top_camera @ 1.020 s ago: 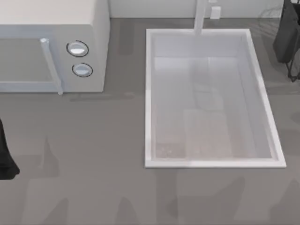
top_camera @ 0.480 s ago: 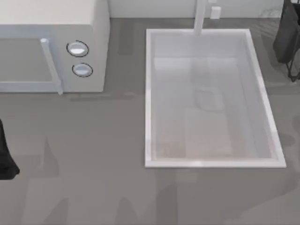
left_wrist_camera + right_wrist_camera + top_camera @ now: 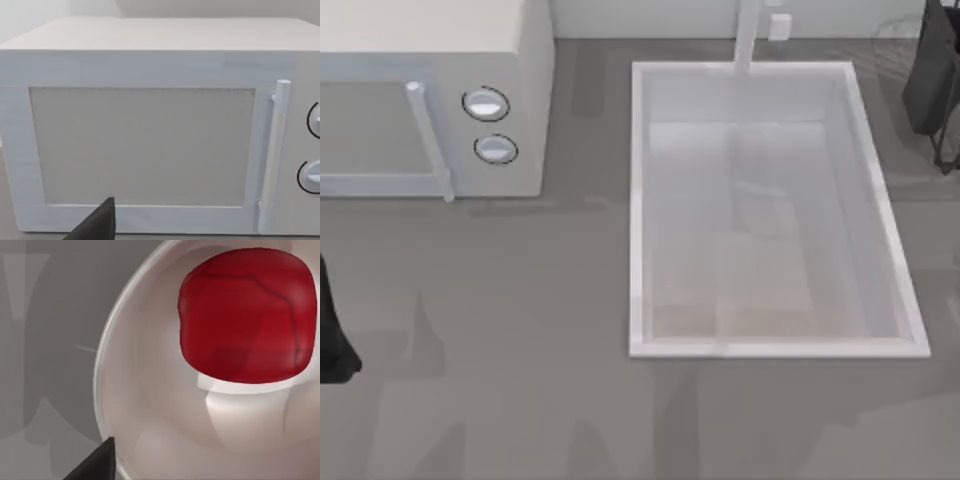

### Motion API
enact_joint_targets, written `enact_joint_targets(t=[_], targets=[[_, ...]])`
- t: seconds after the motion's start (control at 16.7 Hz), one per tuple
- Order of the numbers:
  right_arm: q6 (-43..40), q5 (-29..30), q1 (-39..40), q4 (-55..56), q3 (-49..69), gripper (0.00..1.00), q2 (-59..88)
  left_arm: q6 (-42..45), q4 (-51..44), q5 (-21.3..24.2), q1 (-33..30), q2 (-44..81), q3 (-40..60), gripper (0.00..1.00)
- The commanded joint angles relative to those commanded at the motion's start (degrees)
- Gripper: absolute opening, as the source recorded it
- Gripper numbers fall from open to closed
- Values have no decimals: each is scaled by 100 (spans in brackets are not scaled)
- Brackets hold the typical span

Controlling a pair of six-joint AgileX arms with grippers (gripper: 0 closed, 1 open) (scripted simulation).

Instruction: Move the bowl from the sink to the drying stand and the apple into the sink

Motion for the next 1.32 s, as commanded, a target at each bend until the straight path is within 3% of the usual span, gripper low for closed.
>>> enact_joint_targets(t=[0.24,0.66,0.9,1.32], targets=[[4,-1,32,246,-161,100,62,0,0,0,0,0,0,100],[23,5,14,1670,-1031,100,624,0,0,0,0,0,0,100],[23,2,13,1729,-1076,100,654,0,0,0,0,0,0,100],[23,2,13,1729,-1076,47,654,0,0,0,0,0,0,100]])
